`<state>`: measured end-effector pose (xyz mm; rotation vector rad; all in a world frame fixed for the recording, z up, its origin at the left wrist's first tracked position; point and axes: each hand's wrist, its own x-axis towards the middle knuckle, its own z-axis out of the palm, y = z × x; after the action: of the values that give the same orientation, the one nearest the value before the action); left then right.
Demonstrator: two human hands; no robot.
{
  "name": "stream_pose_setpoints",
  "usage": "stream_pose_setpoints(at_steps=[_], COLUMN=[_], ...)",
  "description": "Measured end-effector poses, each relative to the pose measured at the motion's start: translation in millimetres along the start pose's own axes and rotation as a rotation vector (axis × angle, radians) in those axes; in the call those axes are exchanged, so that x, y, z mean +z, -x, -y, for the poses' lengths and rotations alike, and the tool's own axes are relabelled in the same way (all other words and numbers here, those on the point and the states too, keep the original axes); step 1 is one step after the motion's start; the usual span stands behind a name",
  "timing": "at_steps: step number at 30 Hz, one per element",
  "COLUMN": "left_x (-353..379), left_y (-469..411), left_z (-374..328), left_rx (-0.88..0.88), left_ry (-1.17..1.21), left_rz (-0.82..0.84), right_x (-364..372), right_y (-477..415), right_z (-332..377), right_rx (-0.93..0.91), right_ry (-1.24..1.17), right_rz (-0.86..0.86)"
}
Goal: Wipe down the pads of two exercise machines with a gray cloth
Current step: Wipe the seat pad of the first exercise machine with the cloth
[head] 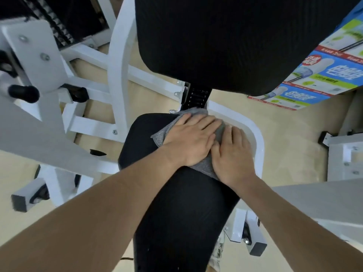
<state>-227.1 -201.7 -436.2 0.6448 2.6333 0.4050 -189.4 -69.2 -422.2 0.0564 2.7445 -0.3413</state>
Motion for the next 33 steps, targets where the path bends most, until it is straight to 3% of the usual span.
stream_pose_setpoints(at_steps=[6, 13, 21, 27, 33], left_x=[-10.6, -4.6, 31.2, 52.7, 73.6], left_y=[49.6, 97.7, 163.9, 205.9, 249.1], left_z=[57.8, 70.0, 25.1, -33.4, -99.4], left_rx=[-0.279, -0.459, -0.618, -0.73, -0.733], left_ry=[0.017, 0.399, 0.904, 1.228, 1.219], left_rz=[0.009, -0.119, -0.429, -0.518, -0.59], right_x=[14.6, 29.1, 35.0, 31.3, 32.4], right_y=[-16.5, 5.4, 68.9, 127.5, 203.2], right_z=[72.9, 110.4, 115.1, 95.0, 53.2], right_rx=[-0.22, -0.351, -0.486, -0.551, -0.588], right_ry=[0.12, 0.142, 0.101, 0.086, 0.087], right_rz=[0.119, 0.114, 0.11, 0.118, 0.049])
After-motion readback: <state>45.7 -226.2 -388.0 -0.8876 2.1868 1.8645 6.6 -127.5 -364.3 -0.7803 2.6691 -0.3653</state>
